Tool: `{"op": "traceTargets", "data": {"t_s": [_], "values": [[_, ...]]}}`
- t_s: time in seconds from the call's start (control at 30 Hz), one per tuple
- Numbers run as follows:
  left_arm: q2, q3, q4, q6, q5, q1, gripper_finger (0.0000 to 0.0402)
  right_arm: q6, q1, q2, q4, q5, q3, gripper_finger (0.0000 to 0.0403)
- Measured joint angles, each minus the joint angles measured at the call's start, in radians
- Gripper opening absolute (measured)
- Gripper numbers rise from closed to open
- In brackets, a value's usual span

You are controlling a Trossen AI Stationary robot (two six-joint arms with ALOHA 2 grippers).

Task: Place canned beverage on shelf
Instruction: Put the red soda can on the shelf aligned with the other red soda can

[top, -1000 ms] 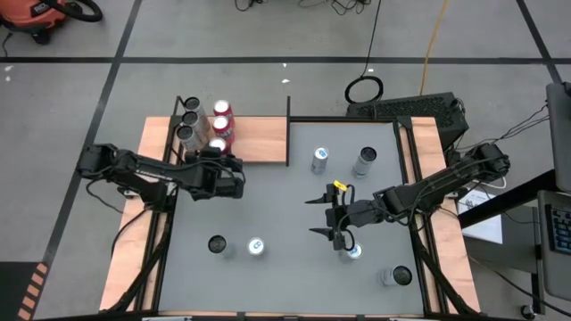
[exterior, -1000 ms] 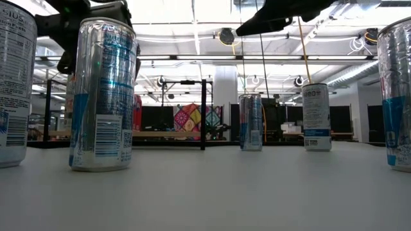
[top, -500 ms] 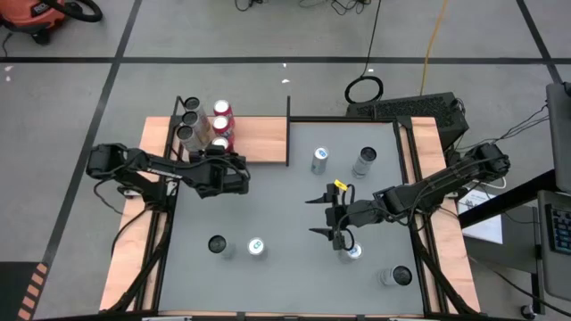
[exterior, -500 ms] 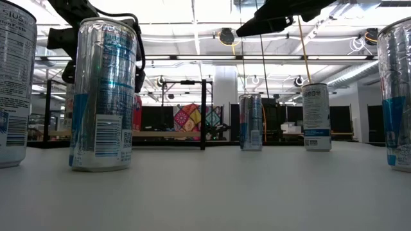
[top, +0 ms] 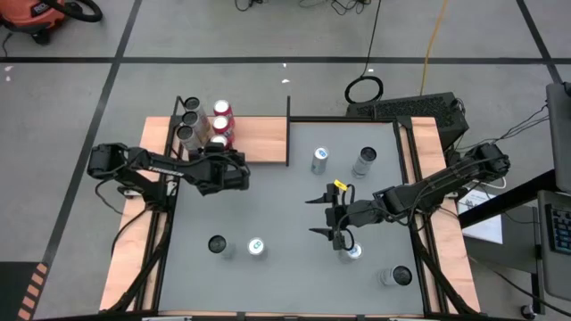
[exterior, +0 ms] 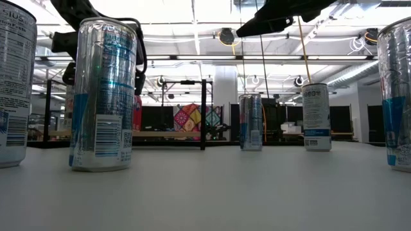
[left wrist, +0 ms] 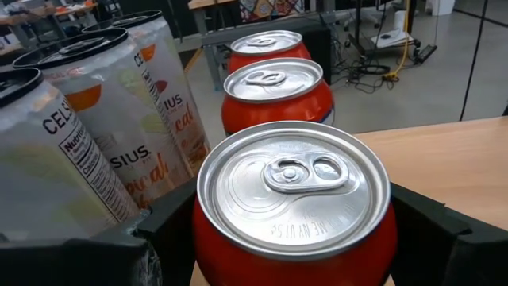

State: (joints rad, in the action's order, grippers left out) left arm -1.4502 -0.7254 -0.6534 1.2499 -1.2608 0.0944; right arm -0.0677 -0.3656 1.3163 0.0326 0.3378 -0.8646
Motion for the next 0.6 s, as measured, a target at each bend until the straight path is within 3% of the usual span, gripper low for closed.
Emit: {"op": "traceTargets", "data": {"t_s": [0.6], "values": [[0.0, -0.001, 0.071, -0.133, 0.028, 0.022, 0.0309, 0.003, 0.0, 0.0, 0.0, -0.002, 0.0, 0.0306]]}}
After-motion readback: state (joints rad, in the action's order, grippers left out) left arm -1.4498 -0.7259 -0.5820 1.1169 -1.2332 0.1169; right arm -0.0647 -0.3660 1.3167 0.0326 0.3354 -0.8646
